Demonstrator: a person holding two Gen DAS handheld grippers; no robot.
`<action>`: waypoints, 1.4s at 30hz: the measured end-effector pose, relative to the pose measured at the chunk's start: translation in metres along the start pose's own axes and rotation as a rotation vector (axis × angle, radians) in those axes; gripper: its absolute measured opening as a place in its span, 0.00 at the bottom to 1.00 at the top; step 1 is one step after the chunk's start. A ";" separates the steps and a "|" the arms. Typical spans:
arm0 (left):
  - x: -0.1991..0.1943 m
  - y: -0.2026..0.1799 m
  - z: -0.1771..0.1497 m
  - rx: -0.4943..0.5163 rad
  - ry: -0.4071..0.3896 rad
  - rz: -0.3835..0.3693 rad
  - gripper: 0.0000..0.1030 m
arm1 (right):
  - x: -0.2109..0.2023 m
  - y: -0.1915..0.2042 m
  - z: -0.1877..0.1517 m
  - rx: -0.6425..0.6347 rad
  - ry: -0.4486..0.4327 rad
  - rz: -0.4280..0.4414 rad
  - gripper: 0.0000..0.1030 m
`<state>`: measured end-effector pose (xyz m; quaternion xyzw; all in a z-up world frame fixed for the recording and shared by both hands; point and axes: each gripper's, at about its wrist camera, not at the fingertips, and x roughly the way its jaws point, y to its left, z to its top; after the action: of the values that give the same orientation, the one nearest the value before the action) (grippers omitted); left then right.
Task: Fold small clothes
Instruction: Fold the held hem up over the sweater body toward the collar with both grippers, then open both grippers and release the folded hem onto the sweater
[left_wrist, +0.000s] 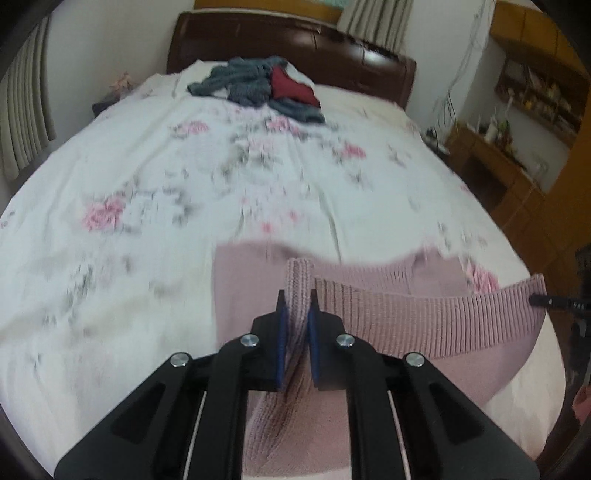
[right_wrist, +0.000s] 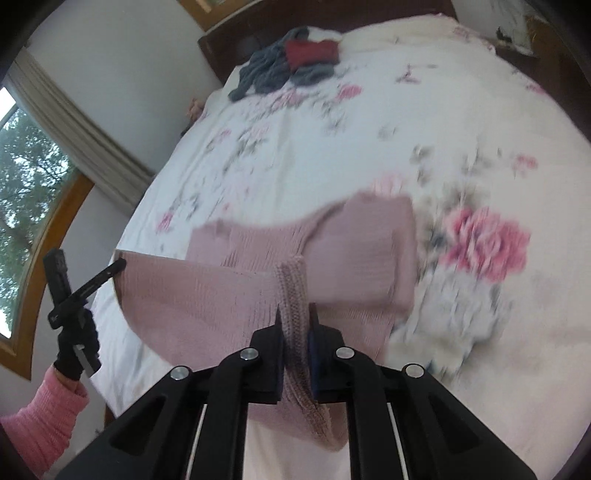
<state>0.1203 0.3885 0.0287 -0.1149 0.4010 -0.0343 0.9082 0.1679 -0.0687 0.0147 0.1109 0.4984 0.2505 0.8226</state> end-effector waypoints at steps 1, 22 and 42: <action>0.005 -0.001 0.010 0.004 -0.017 0.011 0.08 | 0.002 0.000 0.012 -0.001 -0.013 -0.013 0.10; 0.179 0.025 0.041 0.031 0.125 0.193 0.09 | 0.156 -0.054 0.103 0.022 0.099 -0.254 0.10; 0.083 0.014 -0.009 0.046 0.150 0.192 0.50 | 0.084 -0.054 0.006 0.076 0.140 -0.152 0.42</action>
<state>0.1694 0.3872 -0.0404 -0.0524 0.4761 0.0349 0.8771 0.2213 -0.0703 -0.0706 0.0861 0.5709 0.1752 0.7975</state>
